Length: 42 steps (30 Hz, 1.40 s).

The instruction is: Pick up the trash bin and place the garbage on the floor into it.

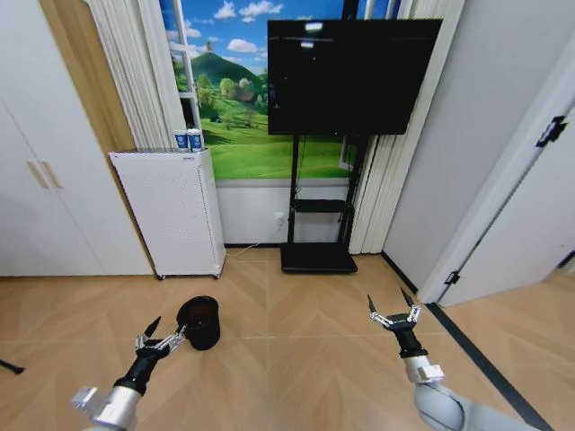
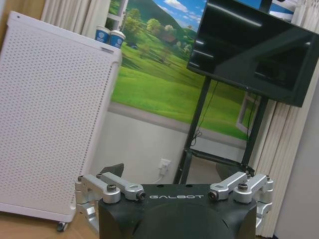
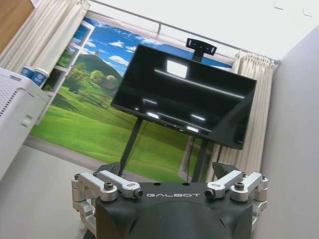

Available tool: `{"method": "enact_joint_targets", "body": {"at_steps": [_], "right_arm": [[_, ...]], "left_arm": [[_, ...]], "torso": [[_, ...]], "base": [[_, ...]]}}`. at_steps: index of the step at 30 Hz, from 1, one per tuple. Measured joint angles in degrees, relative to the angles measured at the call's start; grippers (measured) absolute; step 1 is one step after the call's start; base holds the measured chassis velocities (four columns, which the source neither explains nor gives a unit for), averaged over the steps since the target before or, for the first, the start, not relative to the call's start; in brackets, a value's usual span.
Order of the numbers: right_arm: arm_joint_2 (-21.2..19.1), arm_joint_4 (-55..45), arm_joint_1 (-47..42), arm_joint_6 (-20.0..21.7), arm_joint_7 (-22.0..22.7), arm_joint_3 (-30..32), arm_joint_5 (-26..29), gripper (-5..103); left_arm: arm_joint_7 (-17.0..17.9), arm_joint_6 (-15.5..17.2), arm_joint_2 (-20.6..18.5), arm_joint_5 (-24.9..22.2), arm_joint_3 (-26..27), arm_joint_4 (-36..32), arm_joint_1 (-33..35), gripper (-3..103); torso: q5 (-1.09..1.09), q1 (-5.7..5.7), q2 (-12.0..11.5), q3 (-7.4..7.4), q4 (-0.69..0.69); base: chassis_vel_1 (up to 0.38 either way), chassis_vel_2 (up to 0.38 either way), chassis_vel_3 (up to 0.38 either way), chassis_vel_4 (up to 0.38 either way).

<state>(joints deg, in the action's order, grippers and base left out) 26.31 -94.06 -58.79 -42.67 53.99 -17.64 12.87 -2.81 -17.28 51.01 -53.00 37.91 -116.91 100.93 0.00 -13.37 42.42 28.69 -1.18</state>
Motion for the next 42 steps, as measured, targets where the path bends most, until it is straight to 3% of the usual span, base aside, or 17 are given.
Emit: {"method": "enact_joint_targets", "body": {"at_steps": [11,16,24,33,36,39,42], "right_arm": [[1.22,0.99,-5.83,0.27,0.74,5.82,-5.56,100],[1.29,-0.14,-7.57,-0.44,-0.25,7.86,-5.45,100],[1.51,-1.65,-11.15,-0.24,-0.05,11.87,-5.37,100],[1.9,-0.51,-11.16,-0.67,0.07,12.05,-5.63,100],[2.17,-0.31,-11.02,-0.68,0.3,11.87,-6.15,100],[2.57,0.25,-10.79,-0.59,1.22,11.28,-7.11,100],[2.74,0.75,-10.18,-0.47,1.86,10.69,-7.61,100]], "left_arm": [[-0.41,-0.34,0.41,0.13,-0.17,0.41,0.23,100],[-0.41,-0.36,0.61,0.16,-0.51,0.42,0.3,100],[-0.33,-0.42,1.22,0.45,-1.23,0.42,0.1,100],[-0.16,-0.45,1.47,0.67,-2.01,0.58,-0.49,100],[0.09,-0.45,1.47,0.65,-2.35,0.64,-0.87,100],[0.18,-0.44,1.59,0.66,-2.65,0.67,-1.06,100],[0.22,-0.41,1.8,0.68,-3.05,0.9,-1.4,100]], "torso": [[0.07,0.0,0.0,0.0,-0.01],[-0.04,0.01,0.0,-0.01,0.03],[0.0,0.0,0.0,0.0,0.01],[0.02,0.0,0.0,-0.01,0.01],[-0.07,0.0,0.0,0.0,0.04],[0.04,0.01,0.0,0.0,0.01],[-0.05,0.02,0.01,-0.01,0.02]], "base": [[-0.209,-0.217,0.224,0.191],[0.045,0.025,-0.022,0.001],[0.079,-0.025,-0.081,0.021],[0.13,-0.174,-0.151,0.185],[0.284,-0.218,-0.236,0.243],[0.288,-0.243,-0.33,0.256],[0.3,-0.301,-0.303,0.333]]}}
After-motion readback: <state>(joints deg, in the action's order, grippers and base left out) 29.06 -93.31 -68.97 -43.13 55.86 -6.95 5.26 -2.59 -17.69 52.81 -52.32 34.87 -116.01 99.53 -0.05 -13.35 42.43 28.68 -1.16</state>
